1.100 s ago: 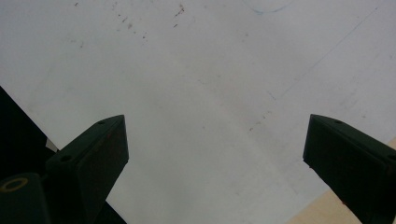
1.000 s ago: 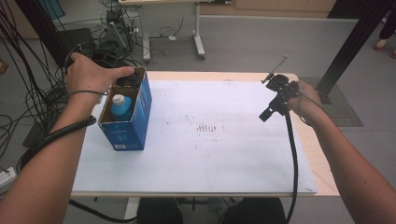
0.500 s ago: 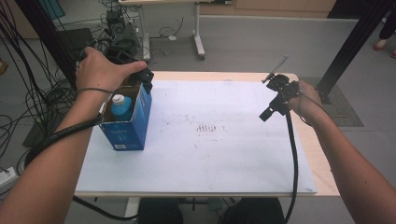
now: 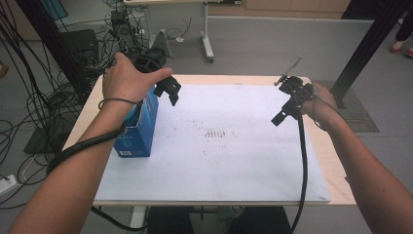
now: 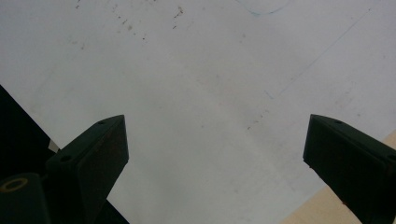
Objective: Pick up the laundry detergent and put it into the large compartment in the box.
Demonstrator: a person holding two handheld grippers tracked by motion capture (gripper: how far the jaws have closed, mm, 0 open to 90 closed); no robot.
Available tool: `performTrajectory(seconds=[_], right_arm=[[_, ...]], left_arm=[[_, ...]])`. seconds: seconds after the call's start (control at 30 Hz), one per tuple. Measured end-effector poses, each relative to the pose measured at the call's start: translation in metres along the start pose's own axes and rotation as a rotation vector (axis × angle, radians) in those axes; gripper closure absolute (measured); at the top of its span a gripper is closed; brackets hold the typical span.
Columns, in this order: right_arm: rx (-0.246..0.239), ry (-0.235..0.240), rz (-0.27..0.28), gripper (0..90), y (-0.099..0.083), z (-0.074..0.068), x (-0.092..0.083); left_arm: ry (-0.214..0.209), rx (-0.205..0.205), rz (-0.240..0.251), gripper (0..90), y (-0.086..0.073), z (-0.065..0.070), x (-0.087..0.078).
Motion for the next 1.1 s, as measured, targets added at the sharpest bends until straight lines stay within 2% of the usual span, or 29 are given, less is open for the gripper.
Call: performTrajectory(seconds=[0.17,0.77,1.0,1.1], right_arm=[[-0.008,-0.002,-0.004,6.1,0.002,-0.002,0.001],[-0.013,-0.001,-0.021,6.2,0.005,-0.008,0.008],[-0.006,0.0,-0.02,6.2,0.004,-0.009,0.008],[-0.008,-0.002,-0.023,6.2,0.003,-0.007,0.007]], left_arm=[[-0.024,0.041,0.004,5.4,0.001,0.014,0.004],[-0.052,0.159,-0.015,5.4,0.004,0.064,0.03],[-0.072,0.194,-0.026,5.3,0.006,0.082,0.042],[-0.065,0.207,-0.028,5.3,0.007,0.088,0.047]])
Point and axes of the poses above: each handheld gripper's, and its own axes: x roughly forward along the jaws, y roughly out of its top, z roughly to its right, the point moved 2 cm from there along x, roughly forward along the jaws, and after that the axes turned 11 degrees about y, right-handed, at the moved point
